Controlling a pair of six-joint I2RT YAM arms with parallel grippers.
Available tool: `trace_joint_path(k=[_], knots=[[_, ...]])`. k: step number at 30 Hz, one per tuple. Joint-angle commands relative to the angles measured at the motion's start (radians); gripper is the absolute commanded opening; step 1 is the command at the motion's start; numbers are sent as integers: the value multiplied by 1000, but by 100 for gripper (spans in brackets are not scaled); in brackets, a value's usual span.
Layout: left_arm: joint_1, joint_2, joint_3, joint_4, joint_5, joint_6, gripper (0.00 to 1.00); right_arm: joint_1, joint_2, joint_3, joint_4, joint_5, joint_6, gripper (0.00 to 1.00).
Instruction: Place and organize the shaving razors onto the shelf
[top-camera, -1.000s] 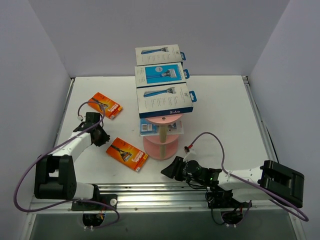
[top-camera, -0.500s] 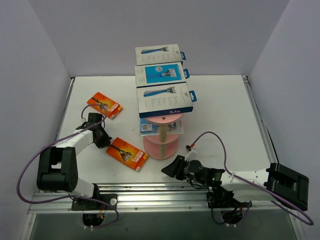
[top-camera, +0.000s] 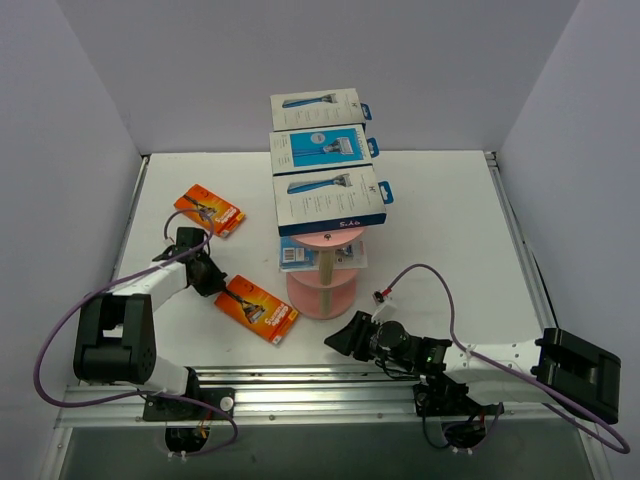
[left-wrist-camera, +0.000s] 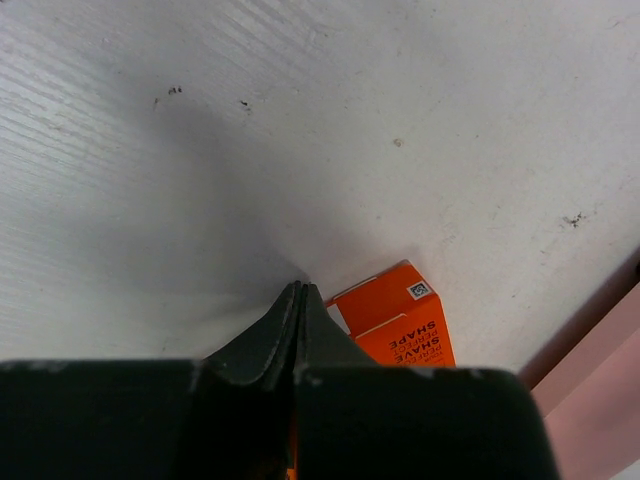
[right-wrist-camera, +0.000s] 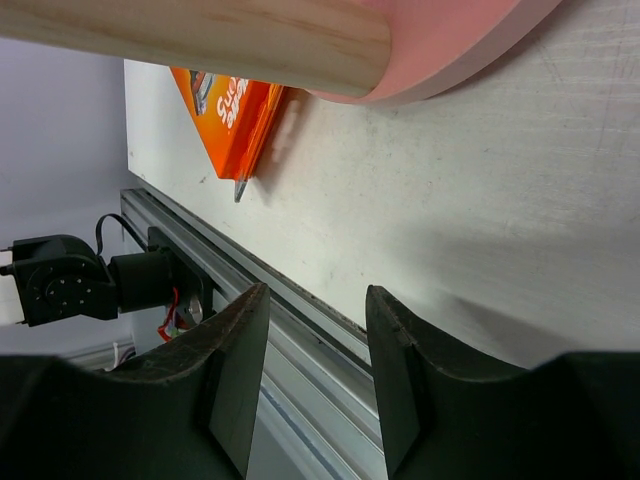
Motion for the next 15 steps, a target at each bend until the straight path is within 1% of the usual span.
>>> trace_joint_path(k=[1,8,15], knots=[[-14,-9,-22,-5,29,-11,2,7,7,6,25,40,-6,39],[-22,-58,-40,-16,43,-29,2,12,74,45,62,40,-5,40],[-39,-55,-59,-8,77,-42,2,33,214,85,156,60,26,40]])
